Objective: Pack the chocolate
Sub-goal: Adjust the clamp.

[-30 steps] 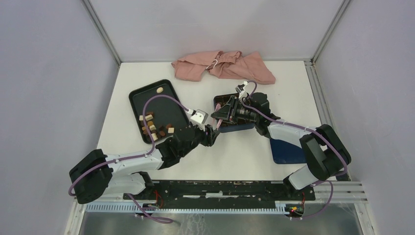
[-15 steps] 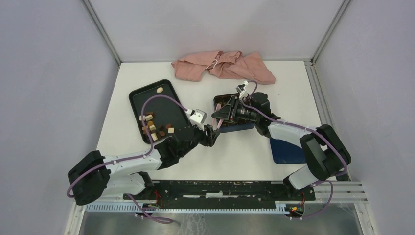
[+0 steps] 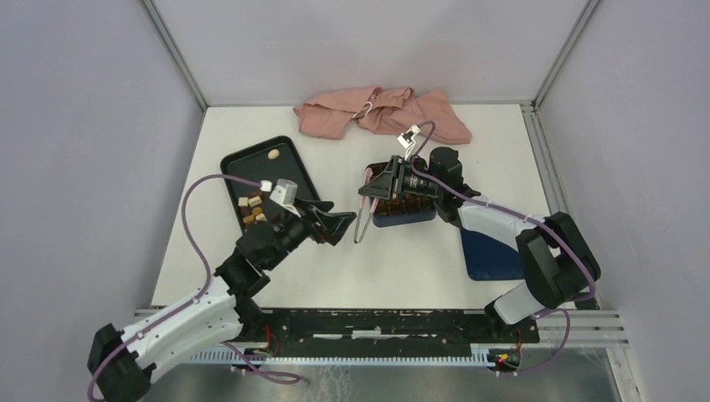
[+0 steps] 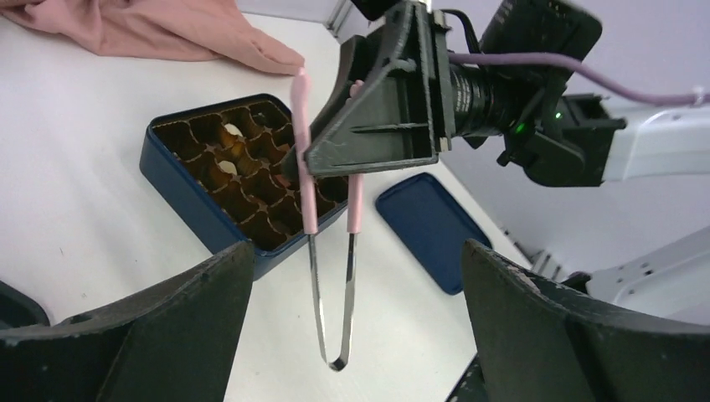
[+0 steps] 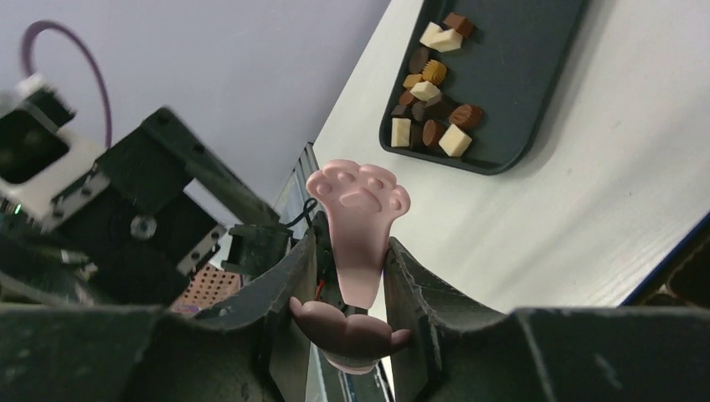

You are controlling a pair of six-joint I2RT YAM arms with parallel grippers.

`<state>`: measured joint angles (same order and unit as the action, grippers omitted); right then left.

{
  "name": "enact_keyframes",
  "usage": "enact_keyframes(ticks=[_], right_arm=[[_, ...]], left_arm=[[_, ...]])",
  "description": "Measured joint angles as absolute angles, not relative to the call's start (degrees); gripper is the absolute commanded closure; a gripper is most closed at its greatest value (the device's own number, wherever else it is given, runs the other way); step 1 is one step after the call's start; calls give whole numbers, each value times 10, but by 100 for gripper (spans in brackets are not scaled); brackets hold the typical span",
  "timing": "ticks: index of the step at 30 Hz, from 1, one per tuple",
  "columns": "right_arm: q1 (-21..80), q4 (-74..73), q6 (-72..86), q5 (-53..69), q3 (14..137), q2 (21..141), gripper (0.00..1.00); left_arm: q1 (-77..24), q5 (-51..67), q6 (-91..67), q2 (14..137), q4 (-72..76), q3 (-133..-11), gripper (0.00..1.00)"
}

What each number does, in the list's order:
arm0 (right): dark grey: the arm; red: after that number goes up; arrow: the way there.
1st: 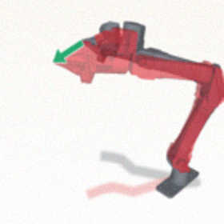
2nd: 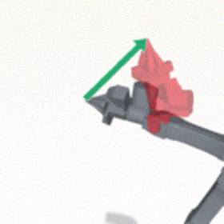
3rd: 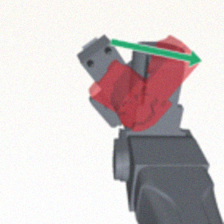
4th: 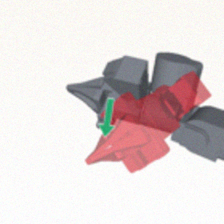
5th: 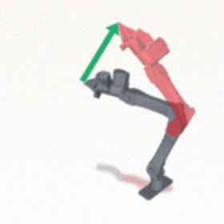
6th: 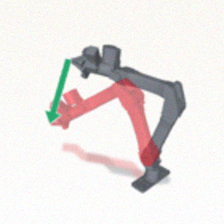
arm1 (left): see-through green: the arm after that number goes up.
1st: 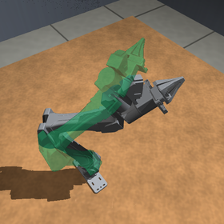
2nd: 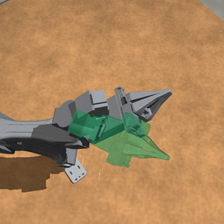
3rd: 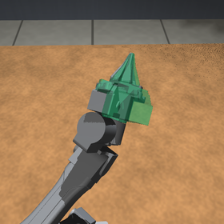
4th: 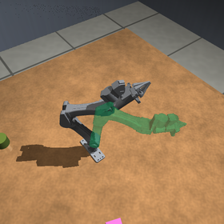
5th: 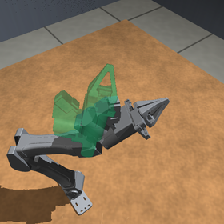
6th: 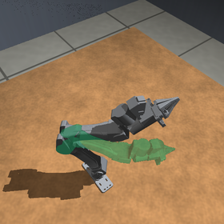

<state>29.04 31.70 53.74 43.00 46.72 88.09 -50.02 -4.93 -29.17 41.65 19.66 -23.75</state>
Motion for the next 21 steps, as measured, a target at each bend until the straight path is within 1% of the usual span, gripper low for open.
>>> enact_keyframes(ticks=[3,5,9,14,15,16,18,19,21], right_arm=[[288,327,513,451,475,881,85],[287,330,500,460,477,881,85],[286,330,485,465,477,881,84],[286,333,488,465,477,885,84],[286,334,489,465,477,887,84],[286,334,491,466,477,889,85],[286,334,492,468,477,893,85],[285,334,491,469,477,893,85],[284,335,489,475,477,893,85]], left_arm=[[-412,27,-330,380,205,-211,4],[-379,63,-348,367,202,-198,4],[-367,97,-352,370,185,-197,5],[-375,107,-351,422,156,-215,7],[-383,100,-351,436,151,-220,8],[-395,91,-351,452,147,-226,12],[-415,77,-350,477,141,-235,24],[-424,71,-350,490,138,-239,28],[-431,58,-346,510,133,-245,33]])
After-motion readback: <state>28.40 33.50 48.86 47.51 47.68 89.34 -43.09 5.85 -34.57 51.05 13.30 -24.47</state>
